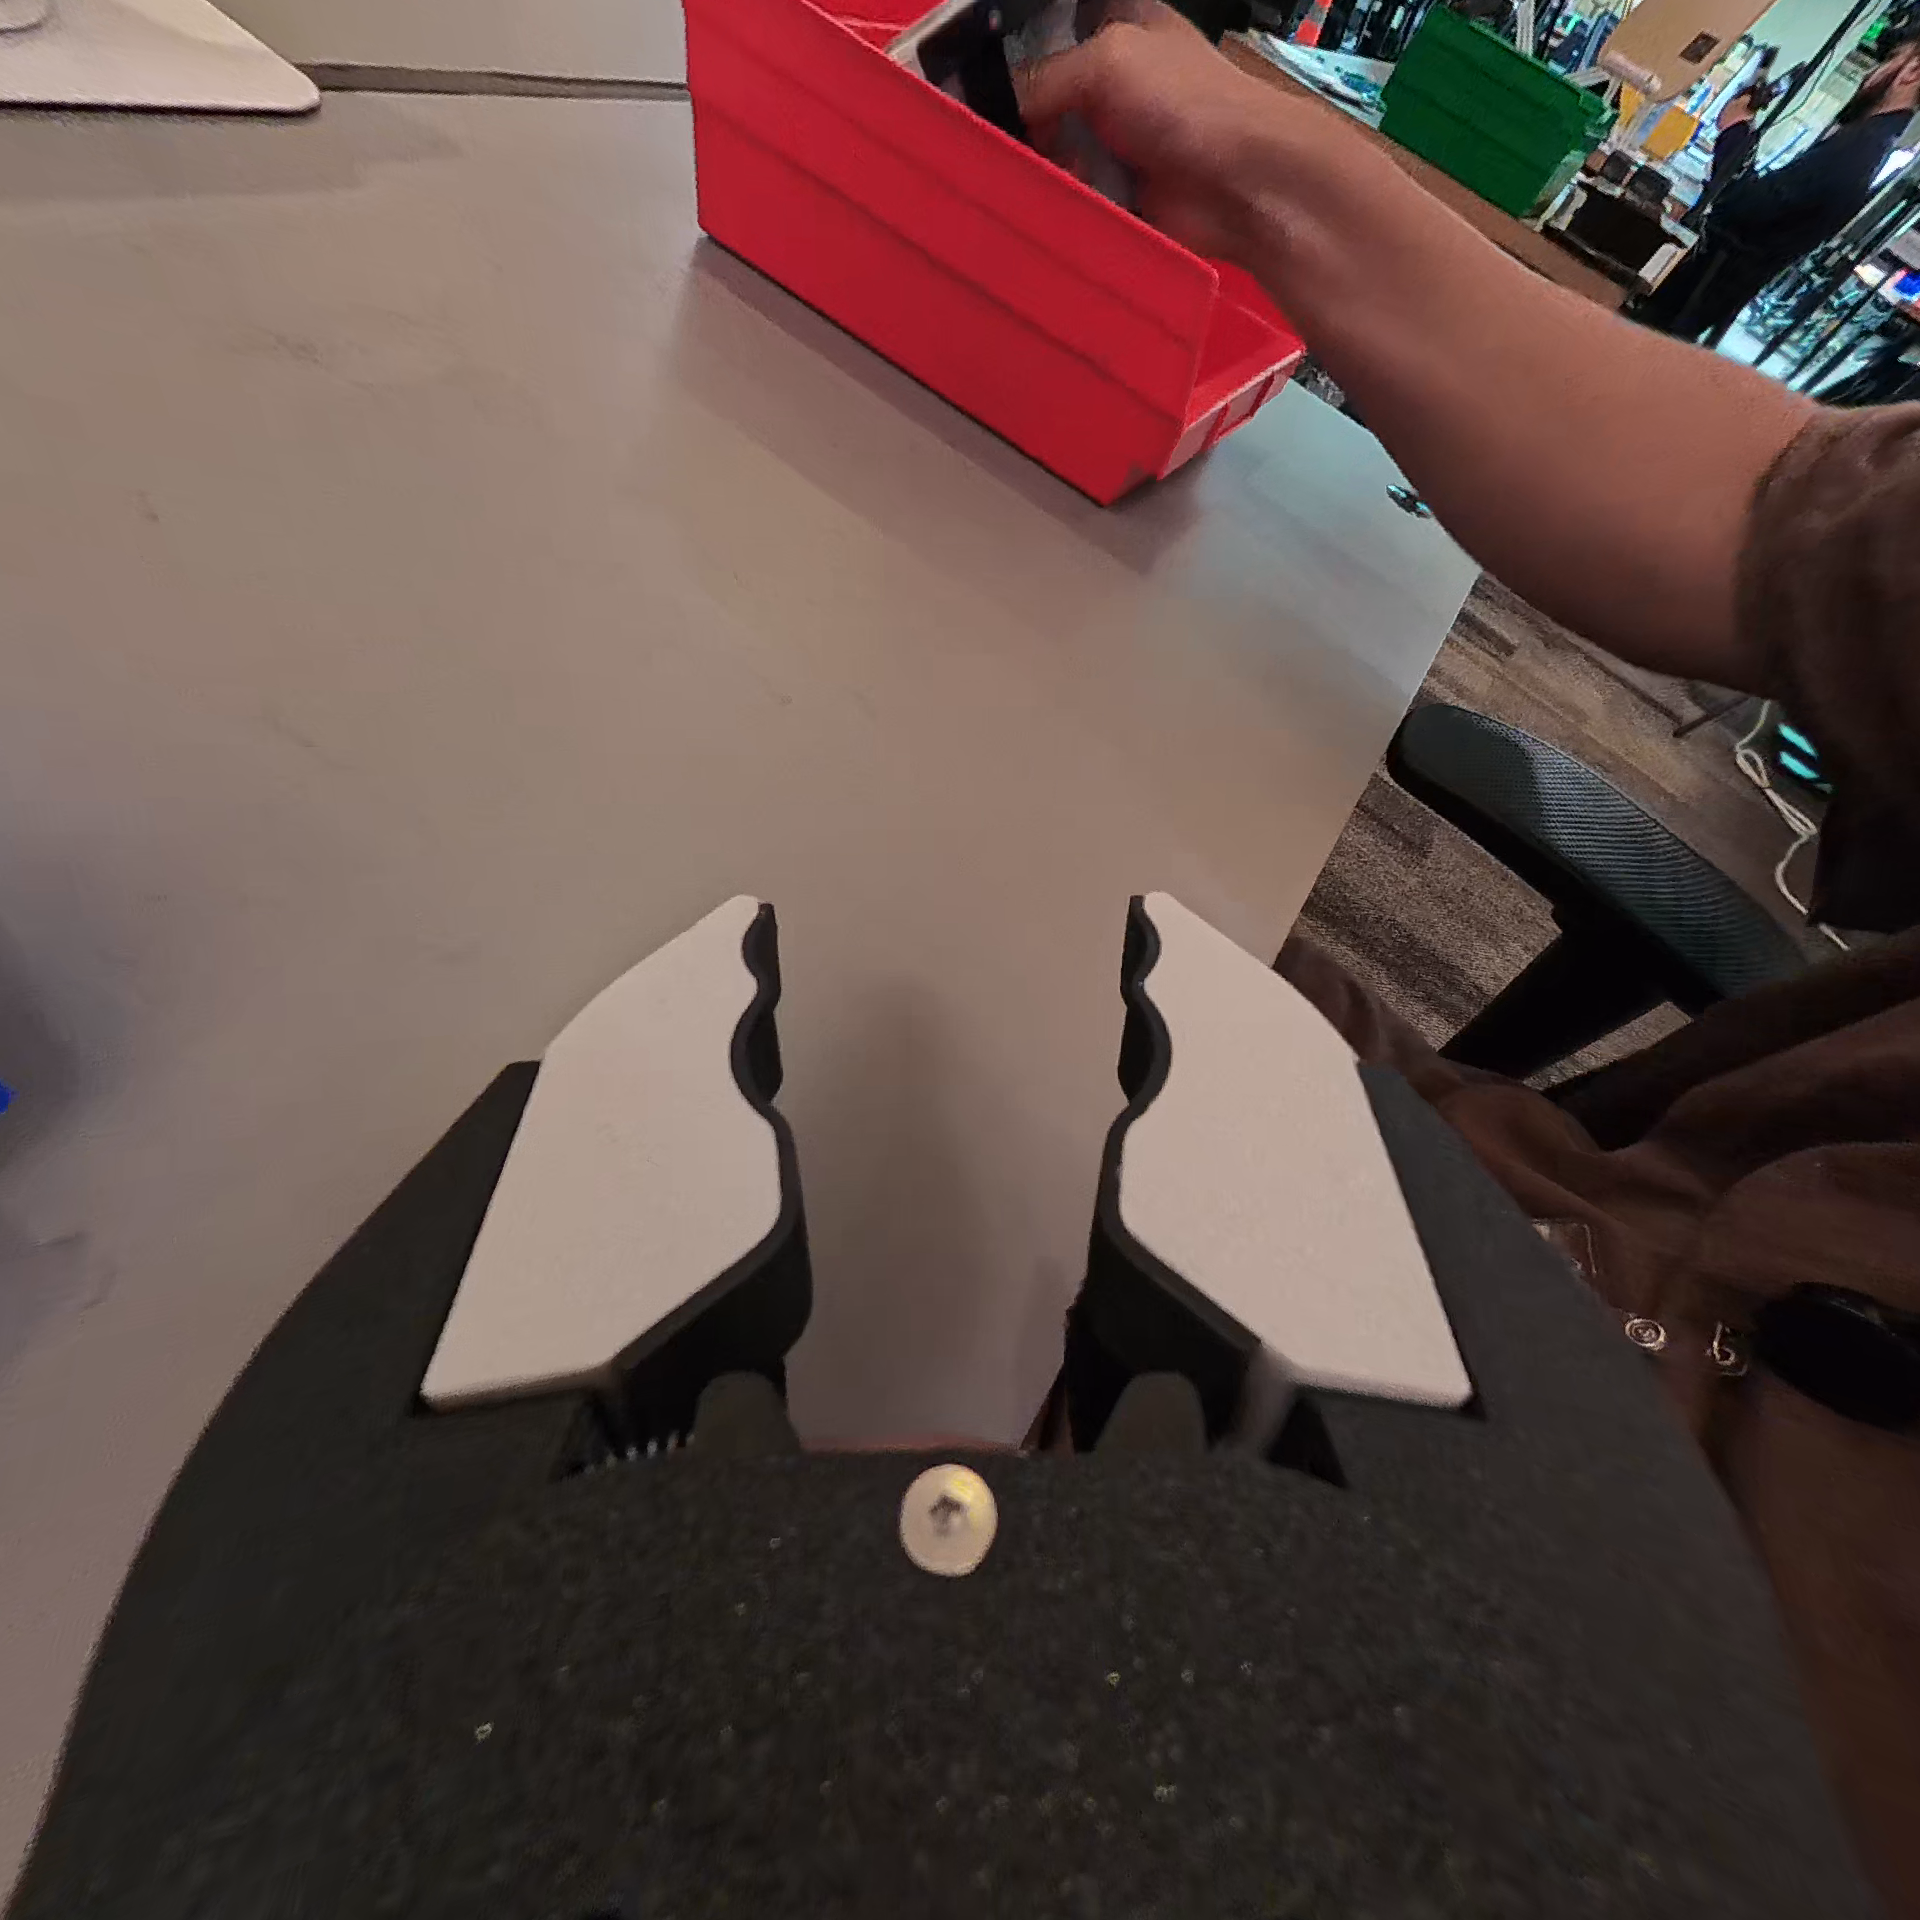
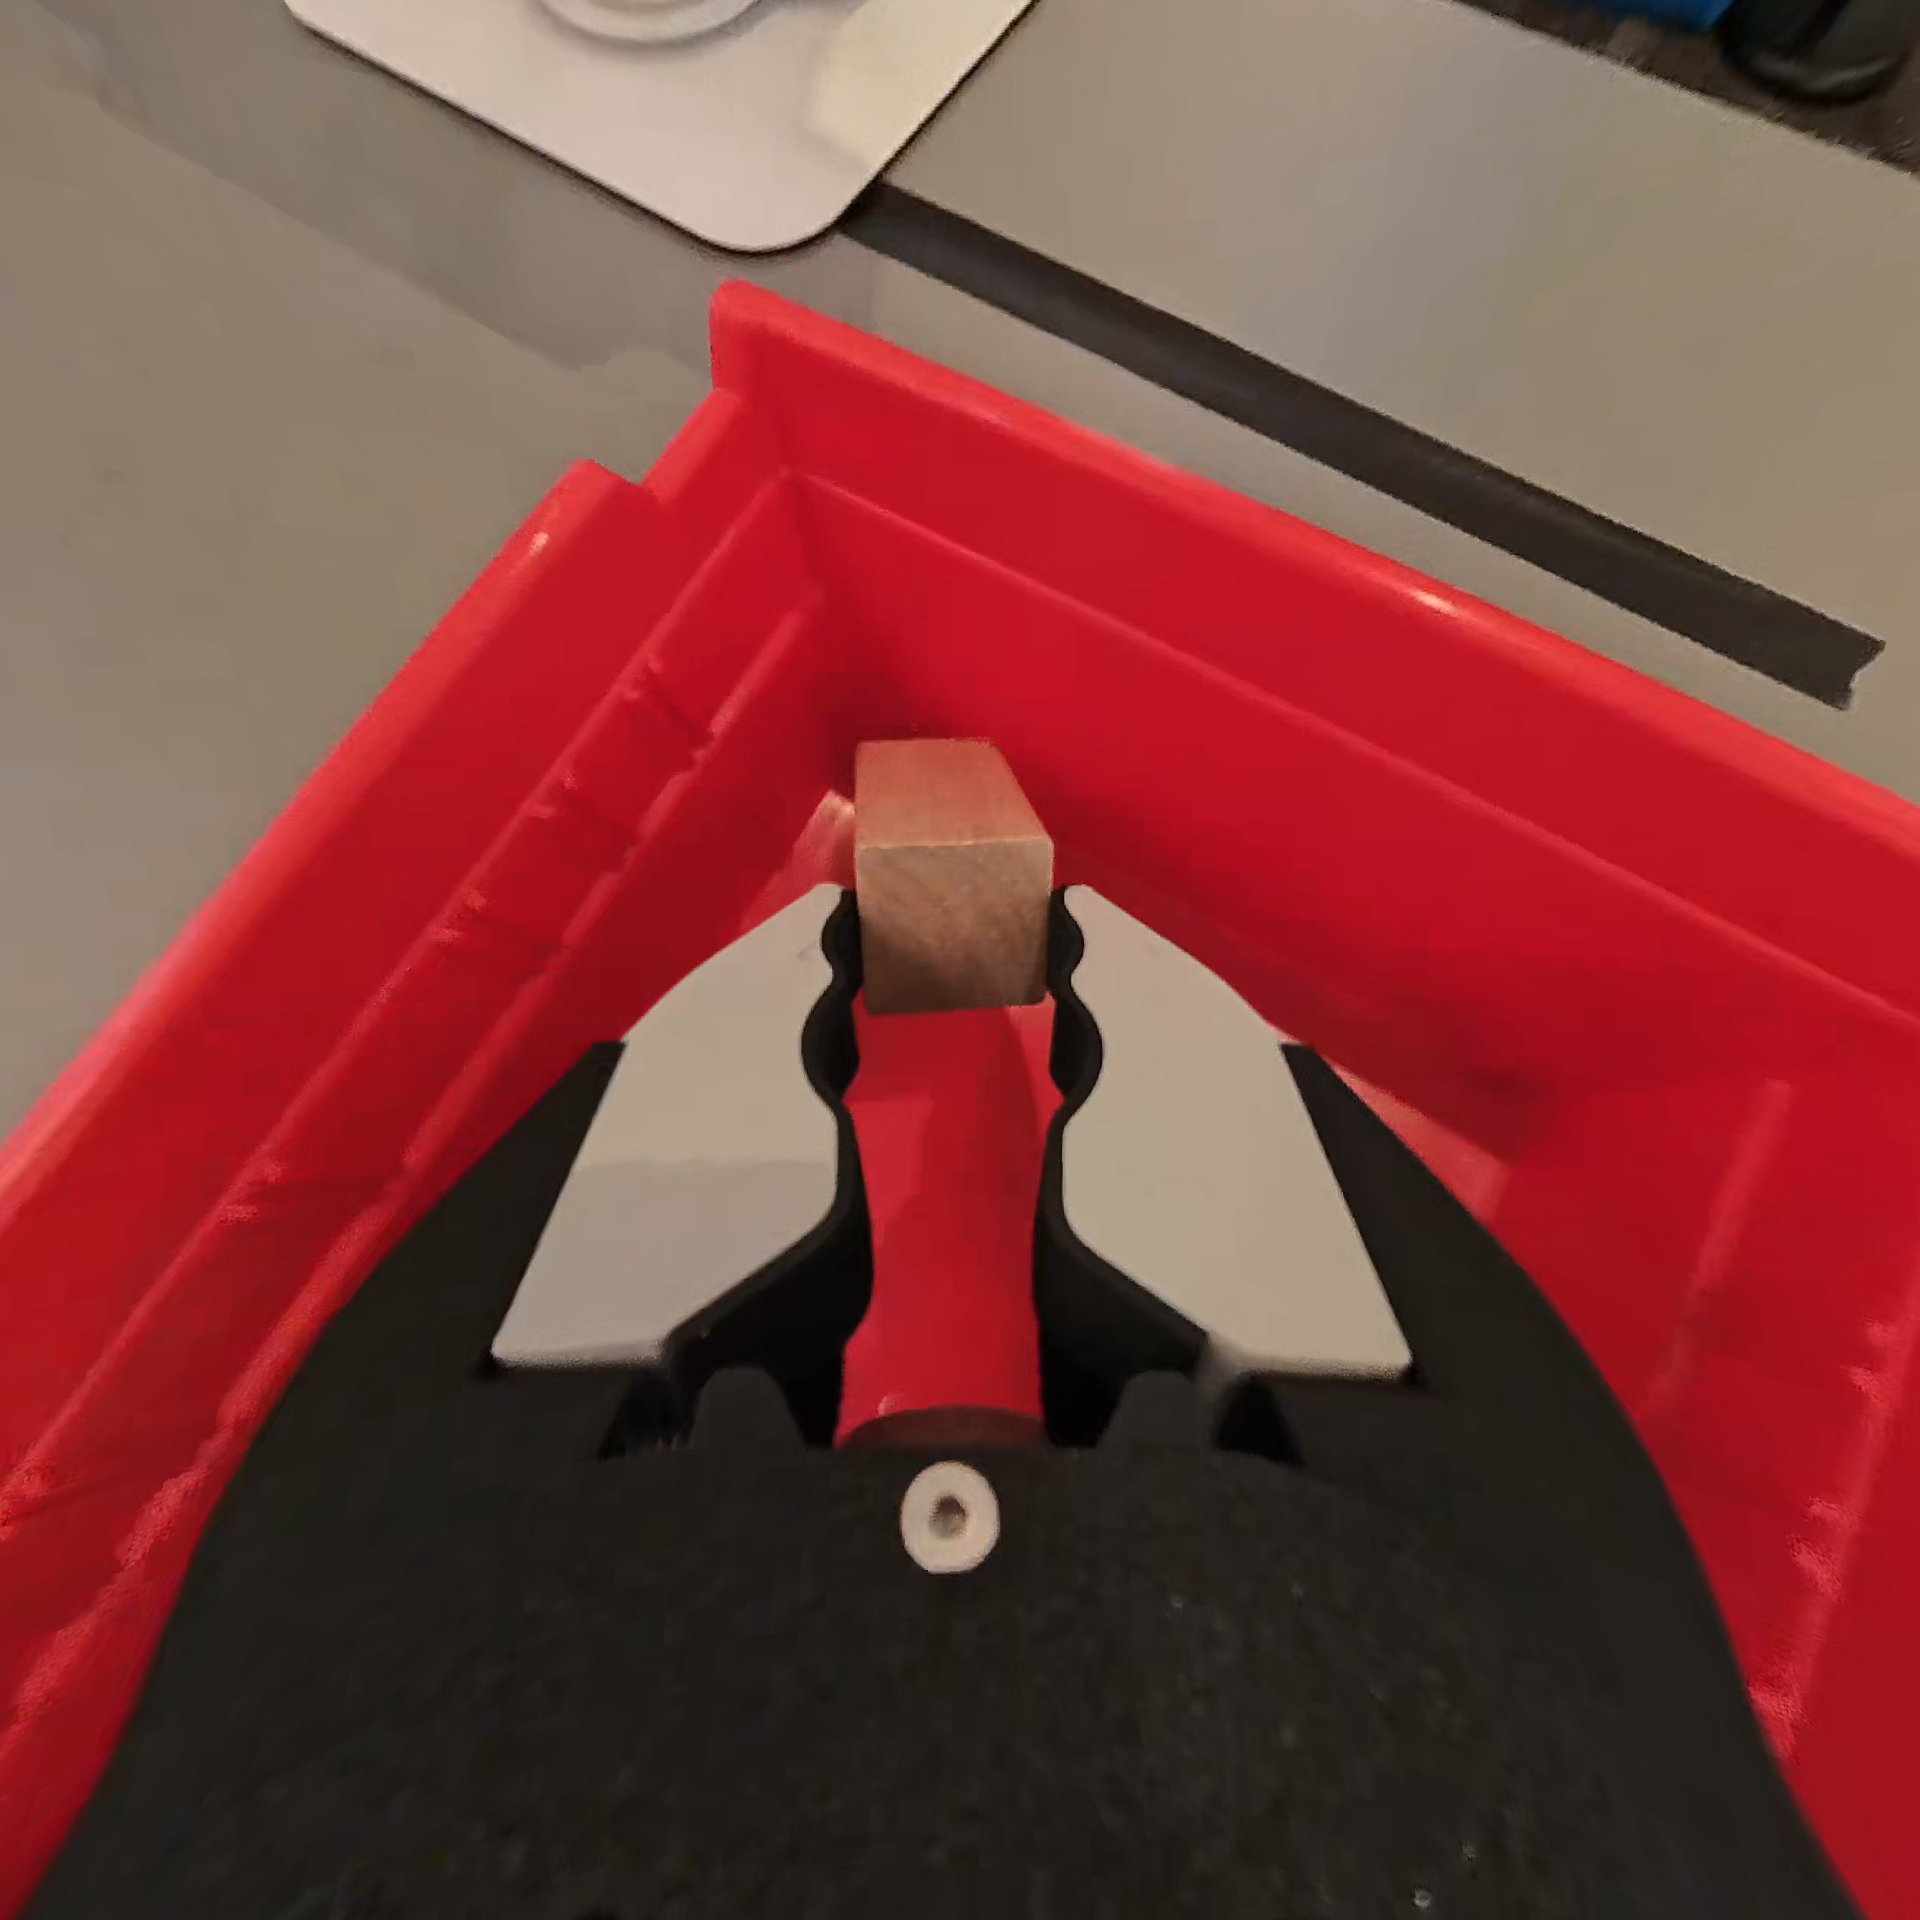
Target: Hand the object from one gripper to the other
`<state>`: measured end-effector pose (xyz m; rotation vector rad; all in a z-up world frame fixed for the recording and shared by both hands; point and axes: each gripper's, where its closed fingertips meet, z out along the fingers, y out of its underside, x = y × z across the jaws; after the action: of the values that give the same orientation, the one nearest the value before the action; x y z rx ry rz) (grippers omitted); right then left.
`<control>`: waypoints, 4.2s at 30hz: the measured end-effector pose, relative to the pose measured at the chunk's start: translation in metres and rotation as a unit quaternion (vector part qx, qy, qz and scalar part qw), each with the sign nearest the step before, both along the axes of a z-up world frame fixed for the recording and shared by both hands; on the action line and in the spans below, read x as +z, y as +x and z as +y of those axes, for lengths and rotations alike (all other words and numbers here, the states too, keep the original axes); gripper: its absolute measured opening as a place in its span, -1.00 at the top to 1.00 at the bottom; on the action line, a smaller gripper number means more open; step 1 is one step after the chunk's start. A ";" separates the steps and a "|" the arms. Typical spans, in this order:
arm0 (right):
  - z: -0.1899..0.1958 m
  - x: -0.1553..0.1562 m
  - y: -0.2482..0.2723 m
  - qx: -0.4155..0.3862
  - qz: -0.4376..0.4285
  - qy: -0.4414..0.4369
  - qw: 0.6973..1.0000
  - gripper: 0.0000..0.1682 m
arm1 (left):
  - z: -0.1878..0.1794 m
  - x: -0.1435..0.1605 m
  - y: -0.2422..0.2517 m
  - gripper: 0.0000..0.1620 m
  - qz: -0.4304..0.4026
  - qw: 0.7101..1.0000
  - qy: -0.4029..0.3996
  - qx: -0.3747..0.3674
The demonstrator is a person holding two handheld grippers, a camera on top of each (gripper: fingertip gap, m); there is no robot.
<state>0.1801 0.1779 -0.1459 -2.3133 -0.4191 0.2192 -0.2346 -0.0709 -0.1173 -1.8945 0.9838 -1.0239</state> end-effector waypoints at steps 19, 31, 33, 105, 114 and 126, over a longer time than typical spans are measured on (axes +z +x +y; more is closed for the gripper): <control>-0.063 -0.049 0.024 0.068 -0.139 -0.349 0.924 0.59 | -0.004 0.003 -0.001 0.23 0.016 0.999 0.034 -0.009; -0.062 -0.052 0.026 0.076 -0.148 -0.333 0.928 0.59 | -0.005 0.002 -0.001 0.23 0.021 0.999 0.038 -0.012; -0.062 -0.052 0.026 0.078 -0.152 -0.331 0.928 0.59 | -0.007 0.001 0.000 0.22 0.022 0.999 0.038 -0.015; -0.266 0.060 -0.177 -0.016 0.141 0.281 0.949 0.57 | 0.151 0.053 -0.129 0.11 0.130 0.966 0.058 0.215; -0.266 0.053 -0.193 0.013 0.134 0.264 0.955 0.58 | 0.317 -0.012 -0.198 0.24 0.265 0.834 -0.186 0.448; -0.273 0.057 -0.197 0.032 0.184 0.246 0.951 0.58 | 0.350 -0.063 -0.230 0.57 0.391 0.724 -0.296 0.486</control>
<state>-0.0174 -0.0954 -0.0892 -1.7237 -0.3128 0.5084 -0.4645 0.2787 -0.1801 -2.9344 -0.1555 0.2054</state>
